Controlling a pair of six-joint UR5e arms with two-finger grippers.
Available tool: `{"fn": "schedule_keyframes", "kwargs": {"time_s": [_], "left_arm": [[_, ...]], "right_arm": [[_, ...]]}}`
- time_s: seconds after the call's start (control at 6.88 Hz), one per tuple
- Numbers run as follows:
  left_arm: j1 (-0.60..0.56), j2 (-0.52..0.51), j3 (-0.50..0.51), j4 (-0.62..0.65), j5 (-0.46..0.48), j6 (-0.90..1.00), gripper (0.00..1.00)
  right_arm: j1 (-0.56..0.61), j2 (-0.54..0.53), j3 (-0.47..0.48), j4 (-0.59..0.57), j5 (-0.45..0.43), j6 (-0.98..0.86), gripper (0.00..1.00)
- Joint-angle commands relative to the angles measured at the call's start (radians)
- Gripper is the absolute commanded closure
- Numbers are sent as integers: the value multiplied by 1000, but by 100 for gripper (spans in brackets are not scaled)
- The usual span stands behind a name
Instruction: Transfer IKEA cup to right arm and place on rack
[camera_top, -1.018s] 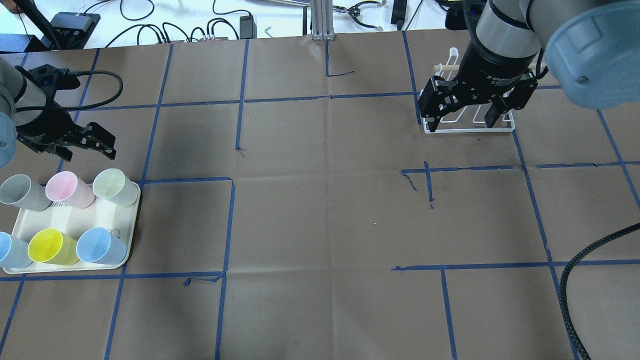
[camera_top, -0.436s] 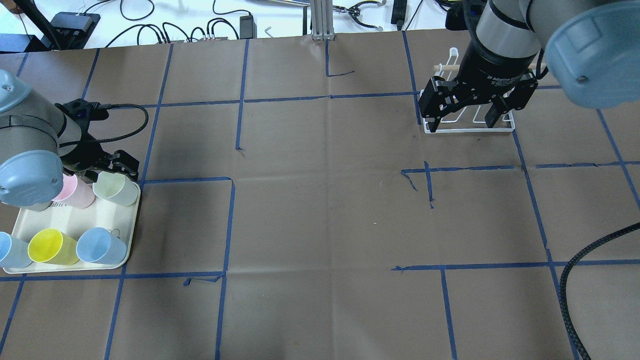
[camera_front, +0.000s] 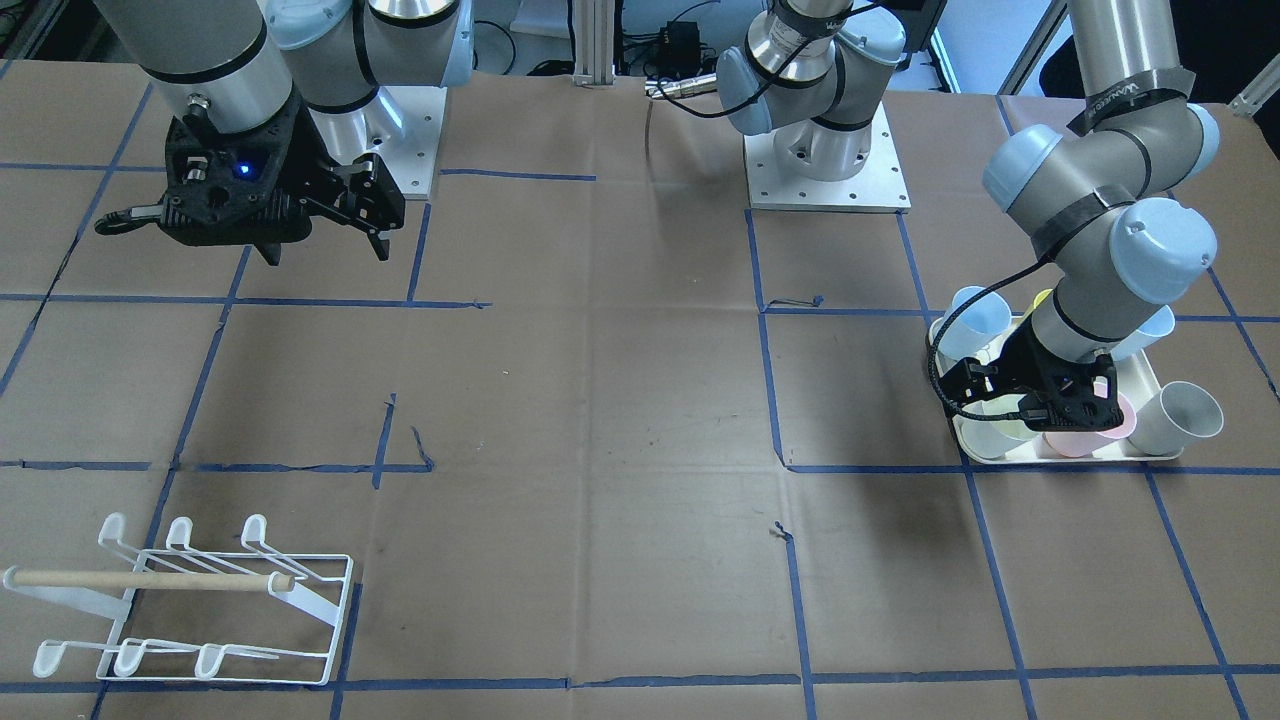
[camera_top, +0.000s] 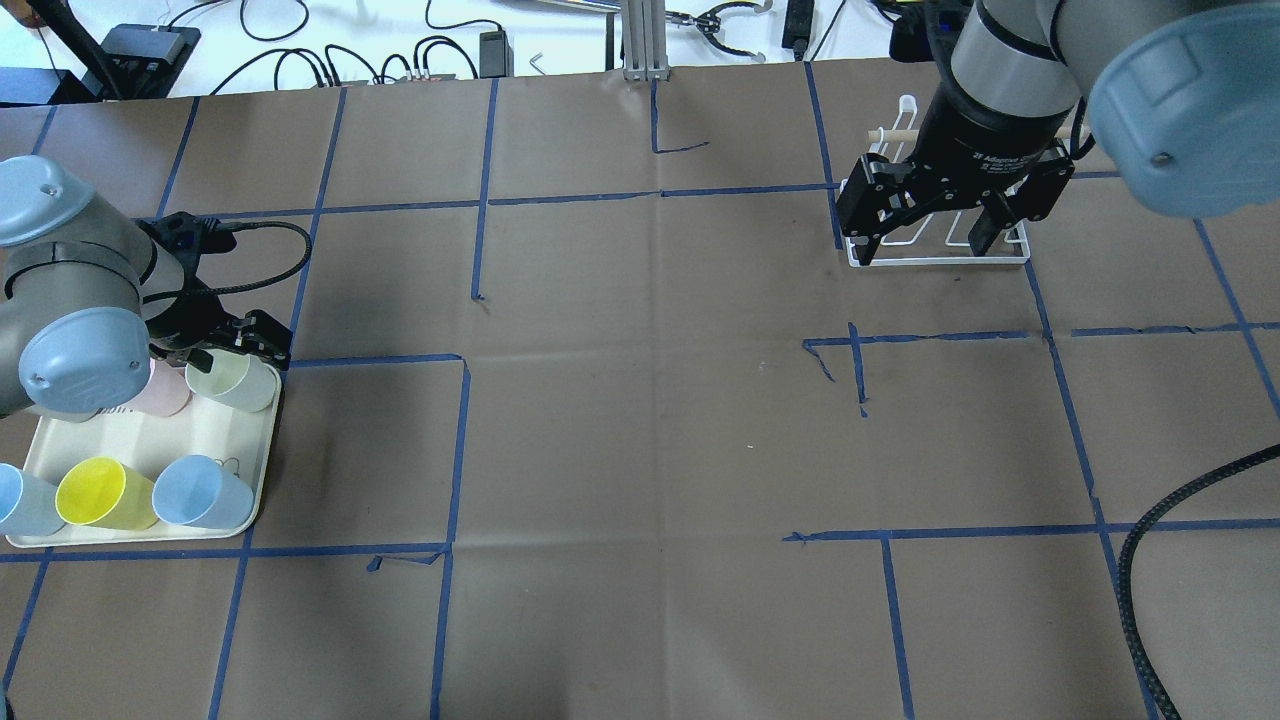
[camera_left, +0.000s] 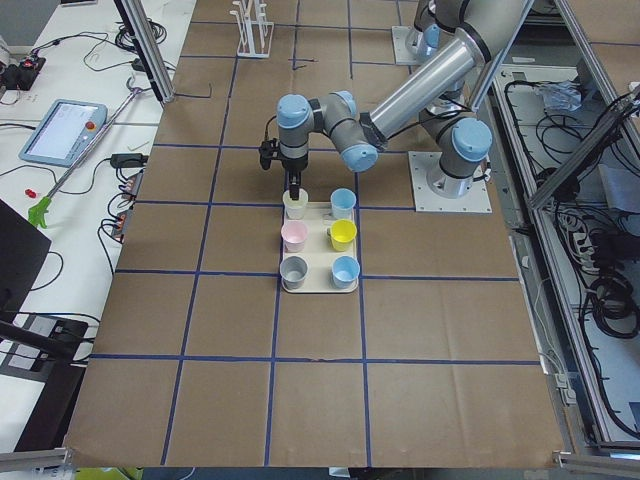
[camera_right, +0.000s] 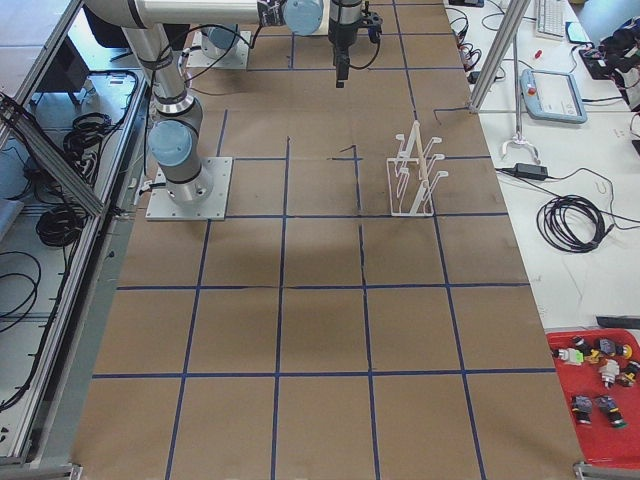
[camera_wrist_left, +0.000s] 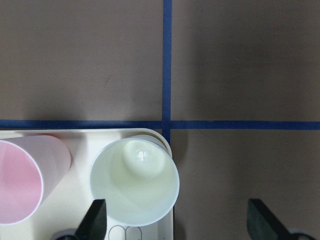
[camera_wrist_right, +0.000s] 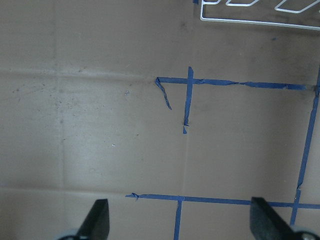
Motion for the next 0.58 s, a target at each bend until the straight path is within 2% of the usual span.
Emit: {"fn": "schedule_keyframes", "kwargs": {"time_s": [0.0,0.15,0.29,0.44], "left_arm": [[0,-19,2,5,9,3,0],[1,-19,2,6,9,-2,0],[1,-19,7,6,9,-3,15],[1,-20,13,2,11,-5,63]], "right_arm": [[0,1,1,0,0,0,0],[0,3,1,1,2,0,0],[0,4,1,1,2,0,0],[0,4,1,0,3,0,0]]}}
